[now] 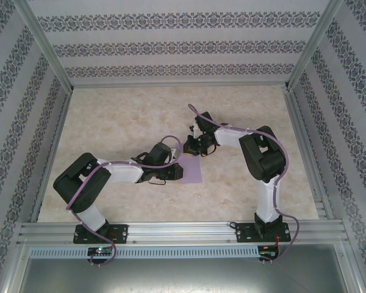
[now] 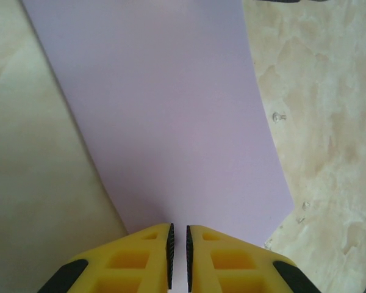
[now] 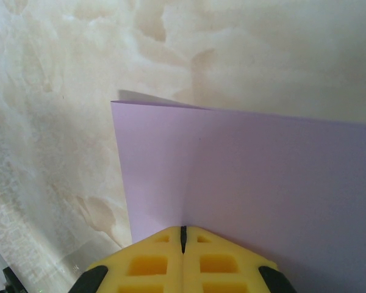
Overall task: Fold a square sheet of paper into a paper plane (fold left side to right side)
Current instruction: First fold the square sheet of paper in half at the center of the table.
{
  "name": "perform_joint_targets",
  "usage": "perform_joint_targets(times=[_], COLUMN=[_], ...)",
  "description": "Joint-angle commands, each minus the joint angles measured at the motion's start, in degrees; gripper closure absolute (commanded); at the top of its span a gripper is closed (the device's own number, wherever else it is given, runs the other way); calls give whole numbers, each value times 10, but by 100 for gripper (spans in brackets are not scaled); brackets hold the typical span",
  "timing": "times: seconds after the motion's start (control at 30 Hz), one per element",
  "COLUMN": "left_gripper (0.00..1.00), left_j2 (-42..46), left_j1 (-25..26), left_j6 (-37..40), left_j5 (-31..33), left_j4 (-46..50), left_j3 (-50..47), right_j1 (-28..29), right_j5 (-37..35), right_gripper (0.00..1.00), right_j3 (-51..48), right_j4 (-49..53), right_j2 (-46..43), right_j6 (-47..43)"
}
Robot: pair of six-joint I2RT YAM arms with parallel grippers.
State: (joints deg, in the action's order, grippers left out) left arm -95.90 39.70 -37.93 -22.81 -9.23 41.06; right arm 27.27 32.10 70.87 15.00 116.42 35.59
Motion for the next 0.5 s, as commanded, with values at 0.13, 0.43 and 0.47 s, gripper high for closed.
perform_joint_targets(times=[0.13, 0.43, 0.47], left_gripper=[82, 83, 83], left_j2=[-16, -65, -67], left_j1=[3, 0, 0], left_j6=[16, 20, 19], left_j5=[43, 42, 38], left_j4=[32, 40, 37], left_j3=[50, 85, 83], right_j1=[8, 8, 9], right_j5=[-25, -28, -28], right_gripper=[100, 100, 100], right_j3=[5, 5, 5], right_j4=[35, 41, 40], right_j2=[21, 16, 16], right_j6=[-16, -21, -21])
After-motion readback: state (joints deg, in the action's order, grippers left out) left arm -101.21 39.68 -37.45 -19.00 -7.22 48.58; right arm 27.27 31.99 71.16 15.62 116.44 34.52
